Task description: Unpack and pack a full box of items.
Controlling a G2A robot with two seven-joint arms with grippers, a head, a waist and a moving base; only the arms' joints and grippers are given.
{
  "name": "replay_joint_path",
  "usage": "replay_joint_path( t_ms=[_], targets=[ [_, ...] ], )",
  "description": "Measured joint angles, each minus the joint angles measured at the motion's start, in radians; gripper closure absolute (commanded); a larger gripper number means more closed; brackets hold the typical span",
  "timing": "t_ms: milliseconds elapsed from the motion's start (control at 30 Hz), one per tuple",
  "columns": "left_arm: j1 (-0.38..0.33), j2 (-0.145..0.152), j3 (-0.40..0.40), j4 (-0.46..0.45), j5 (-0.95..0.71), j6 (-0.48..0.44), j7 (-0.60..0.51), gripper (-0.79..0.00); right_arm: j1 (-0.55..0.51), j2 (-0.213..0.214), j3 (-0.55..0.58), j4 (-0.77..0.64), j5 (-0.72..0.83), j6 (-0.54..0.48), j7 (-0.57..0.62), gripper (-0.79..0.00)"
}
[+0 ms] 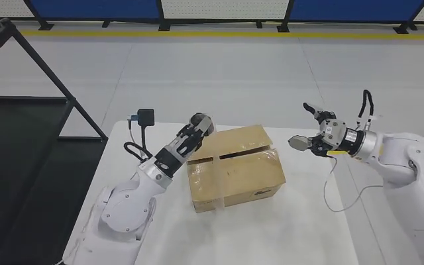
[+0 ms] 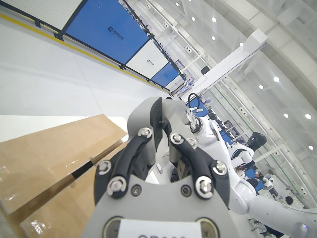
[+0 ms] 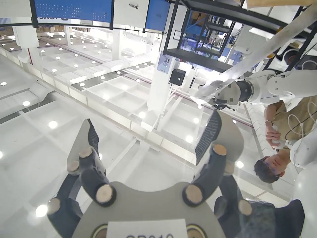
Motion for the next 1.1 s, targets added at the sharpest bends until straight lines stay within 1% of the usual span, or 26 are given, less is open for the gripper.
replay_joint_path(
  t_ms=[100, 233, 367, 467, 700, 800, 867, 933, 1000, 1100],
  targets=[
    [-0.061, -0.002, 0.016, -0.006, 0.034, 0.050, -0.029, 0.000, -0.026, -0.001, 0.015, -0.008, -0.004, -0.025, 0.062, -0.785],
    [-0.140, -0.005, 0.032, -0.017, 0.081, 0.122, -0.054, 0.000, -0.066, -0.006, 0.034, -0.031, -0.007, -0.093, 0.147, -0.785],
    [-0.224, -0.011, 0.052, -0.013, 0.104, 0.178, -0.068, 0.000, -0.092, -0.011, 0.034, -0.053, -0.002, -0.126, 0.184, -0.785],
    [-0.285, -0.017, 0.067, -0.010, 0.100, 0.225, -0.081, 0.000, -0.092, -0.011, 0.030, -0.068, -0.025, -0.113, 0.158, -0.785],
    [-0.429, -0.029, 0.082, 0.011, 0.058, 0.330, -0.144, 0.000, -0.094, -0.011, 0.028, -0.070, -0.024, -0.117, 0.158, -0.785],
    [-0.491, -0.034, 0.089, 0.026, 0.055, 0.362, -0.156, 0.000, -0.112, -0.020, -0.007, -0.068, -0.002, -0.127, 0.140, -0.785],
    [-0.528, -0.037, 0.096, 0.038, 0.062, 0.372, -0.156, 0.000, -0.104, -0.029, -0.042, -0.043, 0.041, -0.128, 0.120, -0.785],
    [-0.559, -0.041, 0.103, 0.048, 0.058, 0.380, -0.149, 0.000, -0.089, -0.040, -0.083, -0.009, 0.095, -0.106, 0.100, -0.785],
    [-0.581, -0.045, 0.111, 0.056, 0.050, 0.388, -0.139, 0.000, -0.069, -0.051, -0.128, 0.030, 0.144, -0.073, 0.067, -0.785],
    [-0.603, -0.049, 0.120, 0.069, 0.047, 0.396, -0.128, 0.000, -0.047, -0.055, -0.157, 0.051, 0.127, -0.052, -0.002, -0.785]
  ],
)
